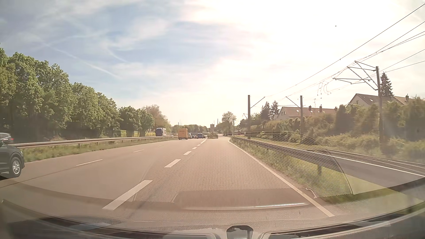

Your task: Follow the waypoints while adhering to traffic rules and regulations

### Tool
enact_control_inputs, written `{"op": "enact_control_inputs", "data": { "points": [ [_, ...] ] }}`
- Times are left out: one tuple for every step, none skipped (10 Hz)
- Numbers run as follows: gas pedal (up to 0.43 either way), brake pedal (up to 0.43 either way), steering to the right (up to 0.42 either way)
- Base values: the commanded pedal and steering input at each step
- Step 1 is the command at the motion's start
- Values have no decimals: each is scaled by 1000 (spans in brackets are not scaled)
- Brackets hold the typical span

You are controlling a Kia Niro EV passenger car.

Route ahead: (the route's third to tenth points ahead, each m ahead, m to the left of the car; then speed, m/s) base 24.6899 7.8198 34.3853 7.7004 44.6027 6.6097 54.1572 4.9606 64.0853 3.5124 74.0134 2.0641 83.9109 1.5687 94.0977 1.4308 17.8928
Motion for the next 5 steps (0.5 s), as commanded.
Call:
{"op": "enact_control_inputs", "data": {
  "points": [
    [79,0,-7],
    [79,0,-5],
    [79,0,-3],
    [79,0,-3],
    [79,0,-2]
  ]
}}
